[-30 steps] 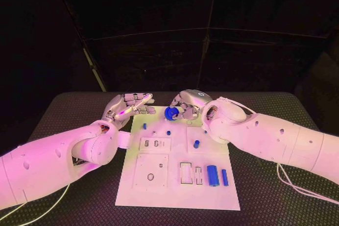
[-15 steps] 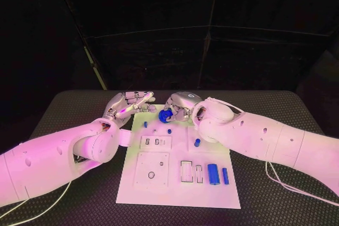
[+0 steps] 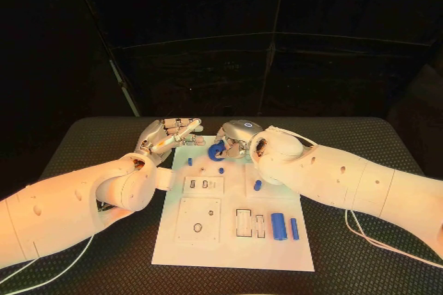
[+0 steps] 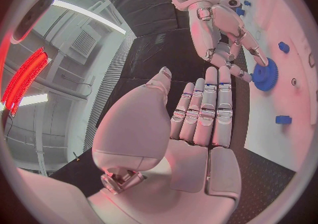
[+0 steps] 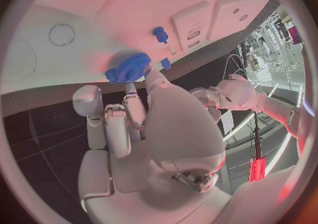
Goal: Assemble the parts on the task board
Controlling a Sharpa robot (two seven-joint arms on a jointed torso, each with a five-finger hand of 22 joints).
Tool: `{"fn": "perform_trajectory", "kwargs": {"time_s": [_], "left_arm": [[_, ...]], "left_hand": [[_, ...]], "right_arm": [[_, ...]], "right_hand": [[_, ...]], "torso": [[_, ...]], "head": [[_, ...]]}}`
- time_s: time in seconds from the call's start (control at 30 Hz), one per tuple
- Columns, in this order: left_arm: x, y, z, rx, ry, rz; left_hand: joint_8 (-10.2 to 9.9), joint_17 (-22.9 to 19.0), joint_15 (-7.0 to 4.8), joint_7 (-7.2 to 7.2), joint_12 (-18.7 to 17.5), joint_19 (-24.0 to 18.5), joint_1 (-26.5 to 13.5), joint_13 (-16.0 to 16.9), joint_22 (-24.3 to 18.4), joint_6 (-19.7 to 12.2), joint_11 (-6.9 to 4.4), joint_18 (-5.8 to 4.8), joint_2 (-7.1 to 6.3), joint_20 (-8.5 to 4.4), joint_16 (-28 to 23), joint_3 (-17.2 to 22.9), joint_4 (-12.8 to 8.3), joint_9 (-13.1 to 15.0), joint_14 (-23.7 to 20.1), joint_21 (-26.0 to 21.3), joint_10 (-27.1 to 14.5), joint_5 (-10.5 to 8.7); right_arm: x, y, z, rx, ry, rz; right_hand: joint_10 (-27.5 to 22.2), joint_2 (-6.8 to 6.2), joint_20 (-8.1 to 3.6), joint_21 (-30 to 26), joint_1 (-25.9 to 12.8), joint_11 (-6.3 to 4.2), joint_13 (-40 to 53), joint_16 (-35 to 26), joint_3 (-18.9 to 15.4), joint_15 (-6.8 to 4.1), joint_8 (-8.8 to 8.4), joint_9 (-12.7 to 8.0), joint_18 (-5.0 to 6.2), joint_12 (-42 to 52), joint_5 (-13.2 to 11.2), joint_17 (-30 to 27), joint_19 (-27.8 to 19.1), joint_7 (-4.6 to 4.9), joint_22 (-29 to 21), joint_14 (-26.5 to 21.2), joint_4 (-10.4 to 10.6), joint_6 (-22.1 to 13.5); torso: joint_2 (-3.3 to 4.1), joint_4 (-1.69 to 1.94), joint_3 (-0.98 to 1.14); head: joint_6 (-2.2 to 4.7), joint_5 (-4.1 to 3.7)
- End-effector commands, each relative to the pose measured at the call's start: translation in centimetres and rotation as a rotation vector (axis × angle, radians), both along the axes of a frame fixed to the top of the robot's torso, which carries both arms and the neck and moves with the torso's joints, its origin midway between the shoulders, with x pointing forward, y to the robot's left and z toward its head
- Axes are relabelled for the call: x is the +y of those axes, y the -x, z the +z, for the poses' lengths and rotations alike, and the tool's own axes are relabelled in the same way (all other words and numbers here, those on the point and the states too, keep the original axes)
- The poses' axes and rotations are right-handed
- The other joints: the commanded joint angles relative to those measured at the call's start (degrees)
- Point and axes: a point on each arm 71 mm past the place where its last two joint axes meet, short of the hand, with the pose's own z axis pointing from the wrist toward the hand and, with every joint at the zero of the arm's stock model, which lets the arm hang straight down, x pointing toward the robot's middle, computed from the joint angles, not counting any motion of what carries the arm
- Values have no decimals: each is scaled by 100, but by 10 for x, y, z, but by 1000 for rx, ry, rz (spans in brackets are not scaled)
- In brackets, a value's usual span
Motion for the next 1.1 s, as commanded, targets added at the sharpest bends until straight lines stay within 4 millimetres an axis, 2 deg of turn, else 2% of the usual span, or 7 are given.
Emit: {"fn": "perform_trajectory", "kwargs": {"time_s": [0.03,0.3,0.57,0.67,0.87,1.0,1.1], "left_arm": [[-1,0,2,-8,7,-8],[-1,0,2,-8,6,-7],[-1,0,2,-8,6,-8],[0,0,2,-7,6,-8],[3,-1,1,-7,2,-1],[5,-1,1,-7,0,3],[6,-1,1,-7,-1,5]], "left_hand": [[-38,10,7,9,-37,22,1,-6,-6,15,31,72,66,0,-20,-16,-14,-7,32,-24,20,-2],[-38,10,7,9,-37,22,1,-6,-6,15,31,72,66,0,-20,-16,-14,-7,32,-24,20,-2],[-38,10,7,9,-37,22,1,-6,-6,15,31,72,66,0,-20,-16,-14,-7,32,-24,20,-2],[-38,10,7,9,-37,22,1,-6,-6,15,31,72,66,0,-20,-16,-14,-7,32,-24,20,-2],[-38,10,7,9,-37,22,1,-6,-6,15,31,72,66,0,-20,-16,-14,-7,32,-24,20,-2],[-39,11,7,9,-38,23,2,-6,-6,15,31,72,67,0,-22,-16,-15,-7,33,-25,21,-2],[-46,17,7,9,-45,25,11,-6,-10,19,31,72,73,-1,-31,-18,-24,-7,35,-28,24,-2]], "right_arm": [[1,0,0,2,22,-4],[-1,-1,-3,26,49,-14],[-3,0,-2,24,48,-16],[-9,1,5,-30,-31,-17],[-42,10,21,-97,-253,5],[-75,13,22,-43,-302,-25],[-112,13,20,22,-329,-65]], "right_hand": [[-74,-128,62,-9,-88,38,-54,22,-90,63,-89,-4,-62,-54,41,956,-3,51,-12,485,62,-150],[-106,-181,114,-4,-305,70,-73,36,-204,103,-67,23,-55,-49,92,1001,-12,75,-12,493,302,-164],[-62,-139,111,17,-423,51,-8,50,-230,92,-16,40,-59,11,186,1047,8,49,21,502,456,-53],[-16,-104,101,27,-413,37,55,50,-216,79,-1,41,-60,64,375,1046,17,35,32,501,486,-9],[6,-148,100,21,-228,53,92,47,-192,85,-77,14,-59,98,434,1038,2,61,5,499,383,-123],[-5,-174,102,14,-196,54,82,44,-209,89,-73,18,-56,91,424,1027,-10,60,-9,496,356,-114],[-32,-207,103,0,-80,48,48,35,-238,86,-58,25,-51,68,447,1001,-31,52,-34,489,268,-81]], "torso": [[-1,9,1],[-1,2,0],[-2,3,0],[-4,8,5],[-15,-22,6],[-28,-51,7],[-43,-82,4]], "head": [[5,-12],[3,-15],[6,-28],[9,-27],[29,-36],[45,-82],[56,-118]]}}
